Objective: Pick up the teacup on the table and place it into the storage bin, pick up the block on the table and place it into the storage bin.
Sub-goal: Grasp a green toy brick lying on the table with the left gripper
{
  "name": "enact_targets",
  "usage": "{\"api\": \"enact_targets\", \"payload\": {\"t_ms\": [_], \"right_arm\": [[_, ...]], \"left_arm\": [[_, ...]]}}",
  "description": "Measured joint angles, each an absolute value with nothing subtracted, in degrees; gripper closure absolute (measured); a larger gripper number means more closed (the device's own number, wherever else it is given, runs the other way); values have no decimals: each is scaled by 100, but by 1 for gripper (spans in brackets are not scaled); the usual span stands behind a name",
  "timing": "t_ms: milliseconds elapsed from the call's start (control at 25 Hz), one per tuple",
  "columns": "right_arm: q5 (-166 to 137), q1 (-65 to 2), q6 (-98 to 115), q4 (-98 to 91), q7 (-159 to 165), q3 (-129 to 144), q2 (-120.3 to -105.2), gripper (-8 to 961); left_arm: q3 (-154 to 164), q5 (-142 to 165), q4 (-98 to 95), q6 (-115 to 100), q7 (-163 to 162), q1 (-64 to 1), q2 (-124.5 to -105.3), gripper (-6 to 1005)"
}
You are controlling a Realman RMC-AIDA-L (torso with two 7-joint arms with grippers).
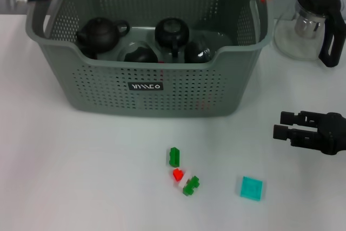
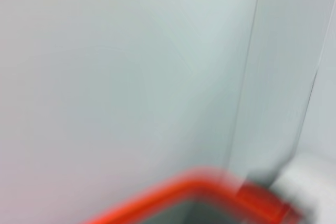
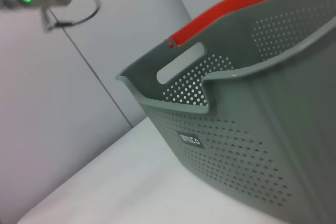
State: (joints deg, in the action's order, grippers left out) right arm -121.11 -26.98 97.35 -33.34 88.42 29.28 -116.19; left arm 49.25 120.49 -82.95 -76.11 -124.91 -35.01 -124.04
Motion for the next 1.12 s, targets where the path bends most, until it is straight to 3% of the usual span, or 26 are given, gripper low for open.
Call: {"api": "enact_targets", "payload": {"t_ms": [80,240,400,680,1120], "right_arm": [[-12110,-2684,9730,-3333,8842,2927,-11619,268],[-12107,-2681,9717,-3331,8842,2926,-11619,268],[-12107,-2686,9710,-3331,8844,2920,-11614,268],[-12109,-2663,9722,-3331,8867,2917,-11597,267],[-12112,-2656,9743,-3331,8868,2917,-11583,267]], "left_arm": [[4884,10028,-7704,-7938,-11557,-2927,-12323,82],[4343,7802,-5799,-9459,-10199,-2691,-12141,83],[3815,7644,-4507,-10516,-8938,-2642,-11979,83],[3753,10424,-4465,-10620,-7424,-2130,-12190,85],[4494,12170,-4226,-9331,-6875,-2338,-12409,87]]}}
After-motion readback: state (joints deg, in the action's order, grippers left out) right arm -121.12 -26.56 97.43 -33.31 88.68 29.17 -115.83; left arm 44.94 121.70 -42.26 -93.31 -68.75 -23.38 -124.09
